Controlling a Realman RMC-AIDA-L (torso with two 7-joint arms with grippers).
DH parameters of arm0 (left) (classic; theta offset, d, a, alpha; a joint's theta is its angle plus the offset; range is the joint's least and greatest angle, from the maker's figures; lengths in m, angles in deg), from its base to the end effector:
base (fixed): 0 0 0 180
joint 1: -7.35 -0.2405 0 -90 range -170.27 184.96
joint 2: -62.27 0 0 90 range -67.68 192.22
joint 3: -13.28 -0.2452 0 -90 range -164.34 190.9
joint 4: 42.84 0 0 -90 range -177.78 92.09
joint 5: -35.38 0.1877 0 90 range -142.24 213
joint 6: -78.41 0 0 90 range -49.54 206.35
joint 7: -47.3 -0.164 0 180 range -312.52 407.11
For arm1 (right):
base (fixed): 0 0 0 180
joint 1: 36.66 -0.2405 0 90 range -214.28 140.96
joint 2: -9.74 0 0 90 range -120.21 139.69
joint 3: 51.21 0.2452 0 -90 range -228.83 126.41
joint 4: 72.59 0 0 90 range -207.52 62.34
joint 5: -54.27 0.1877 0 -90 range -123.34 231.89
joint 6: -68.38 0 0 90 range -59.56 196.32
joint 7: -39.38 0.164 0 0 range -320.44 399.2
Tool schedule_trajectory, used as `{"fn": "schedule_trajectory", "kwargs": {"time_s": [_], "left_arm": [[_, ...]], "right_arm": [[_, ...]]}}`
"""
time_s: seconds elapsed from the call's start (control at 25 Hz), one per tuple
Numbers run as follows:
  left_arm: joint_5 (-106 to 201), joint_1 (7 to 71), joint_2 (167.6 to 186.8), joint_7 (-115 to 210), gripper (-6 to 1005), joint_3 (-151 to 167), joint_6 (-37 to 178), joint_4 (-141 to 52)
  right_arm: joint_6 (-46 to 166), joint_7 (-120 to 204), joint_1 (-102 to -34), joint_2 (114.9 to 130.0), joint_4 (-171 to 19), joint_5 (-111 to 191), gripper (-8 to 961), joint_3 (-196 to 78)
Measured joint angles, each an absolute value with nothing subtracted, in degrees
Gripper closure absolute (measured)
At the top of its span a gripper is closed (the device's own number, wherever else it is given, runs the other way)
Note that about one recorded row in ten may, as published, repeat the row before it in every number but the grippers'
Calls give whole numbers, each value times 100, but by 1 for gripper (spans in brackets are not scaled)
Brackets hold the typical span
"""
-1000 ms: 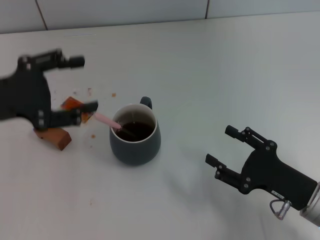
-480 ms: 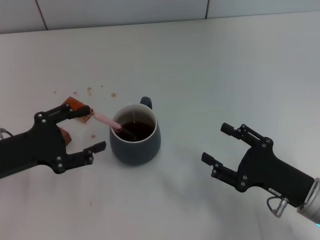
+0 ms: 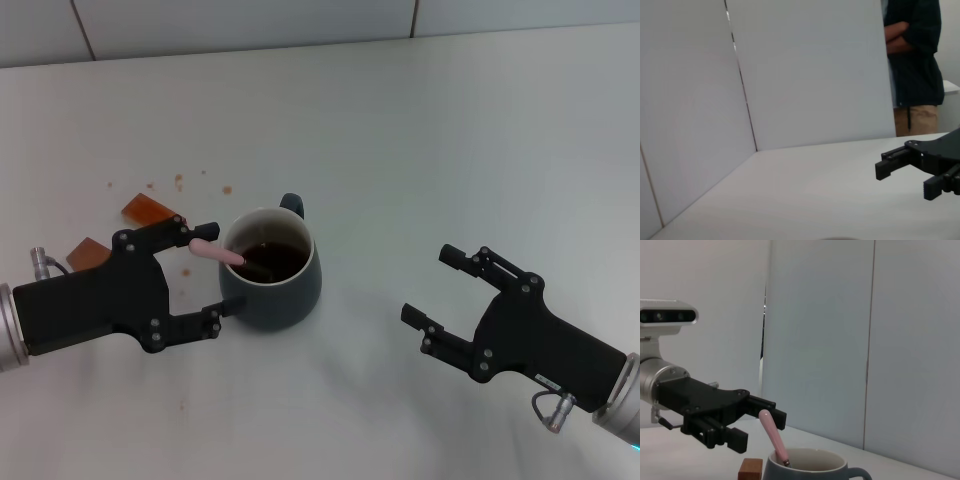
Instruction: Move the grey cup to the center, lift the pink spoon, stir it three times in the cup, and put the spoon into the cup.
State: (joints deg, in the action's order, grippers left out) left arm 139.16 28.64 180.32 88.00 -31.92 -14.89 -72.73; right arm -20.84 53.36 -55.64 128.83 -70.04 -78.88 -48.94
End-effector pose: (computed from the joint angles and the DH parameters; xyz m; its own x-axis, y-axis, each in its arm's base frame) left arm -0.2574 0.2625 -0.0220 0.8582 -0.1112 0.5012 0.0919 -0.9272 -0.3630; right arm 0.2617 0.2215 -0.0696 0.7492 0.0817 -0.6573 -0.3527 -0.7908 -0.5003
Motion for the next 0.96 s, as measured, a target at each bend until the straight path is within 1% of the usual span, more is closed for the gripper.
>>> {"fn": "schedule_trajectory", "kwargs": {"time_s": [0.4,0.96], "left_arm": [[13936,2776,18040,8749,216,-3216,-1524,-7261],[13851,2236,18002,8487,216,-3013,-1631,-7255]], "right_arm": [[-2083,5336,-5562,12884,-7004,-7889,194,-4985],[-2134,5335,-5569,12884,-6993,-7889,194,-5129]]}}
